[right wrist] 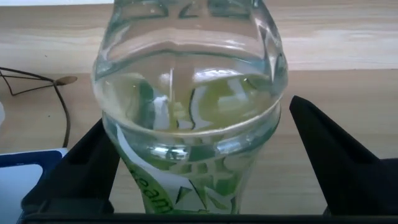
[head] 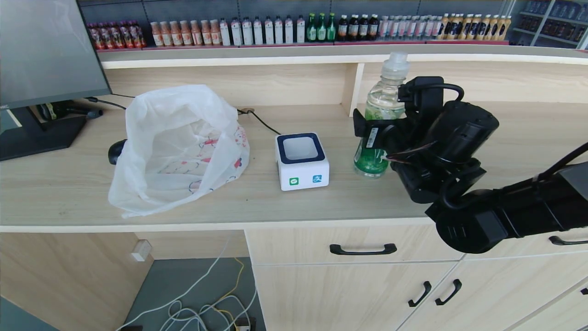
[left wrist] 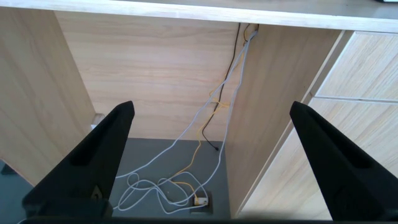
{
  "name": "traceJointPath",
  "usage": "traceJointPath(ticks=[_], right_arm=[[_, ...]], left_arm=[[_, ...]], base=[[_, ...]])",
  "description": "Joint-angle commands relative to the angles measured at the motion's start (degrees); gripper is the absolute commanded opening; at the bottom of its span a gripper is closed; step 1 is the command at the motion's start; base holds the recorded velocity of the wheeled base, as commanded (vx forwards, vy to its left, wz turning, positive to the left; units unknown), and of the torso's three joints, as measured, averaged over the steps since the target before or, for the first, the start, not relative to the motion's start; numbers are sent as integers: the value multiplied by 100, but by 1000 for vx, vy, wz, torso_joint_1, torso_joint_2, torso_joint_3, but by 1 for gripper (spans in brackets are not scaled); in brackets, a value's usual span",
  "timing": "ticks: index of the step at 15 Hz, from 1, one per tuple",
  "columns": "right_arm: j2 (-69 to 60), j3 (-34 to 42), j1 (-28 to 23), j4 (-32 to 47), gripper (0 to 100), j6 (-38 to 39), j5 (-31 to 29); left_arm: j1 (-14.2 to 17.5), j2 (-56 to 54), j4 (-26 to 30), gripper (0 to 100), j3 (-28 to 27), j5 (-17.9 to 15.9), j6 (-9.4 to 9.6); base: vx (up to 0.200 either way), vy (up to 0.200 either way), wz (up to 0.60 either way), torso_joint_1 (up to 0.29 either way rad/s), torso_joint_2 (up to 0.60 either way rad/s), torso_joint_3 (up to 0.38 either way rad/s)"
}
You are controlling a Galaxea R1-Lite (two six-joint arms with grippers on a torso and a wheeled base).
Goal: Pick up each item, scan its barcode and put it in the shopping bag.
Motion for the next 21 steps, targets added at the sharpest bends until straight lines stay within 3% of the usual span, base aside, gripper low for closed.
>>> traceJointPath(ticks=[1,2,17,21], right_arm=[[-9,1,-46,-2,100,3,0],[-9,9,-46,-2,0,3,8],[-132,-149,-11,-72,0,3,52],[-281,-386,-55,-63,0,-5,421]], left_arm=[[0,-2,-2,100,0,0,0],[0,-2,-2,100,0,0,0],[0,-2,-2,100,0,0,0],[0,-2,-2,100,0,0,0]], base=[[0,0,0,0,0,0],[0,0,0,0,0,0],[0,0,0,0,0,0],[0,0,0,0,0,0]])
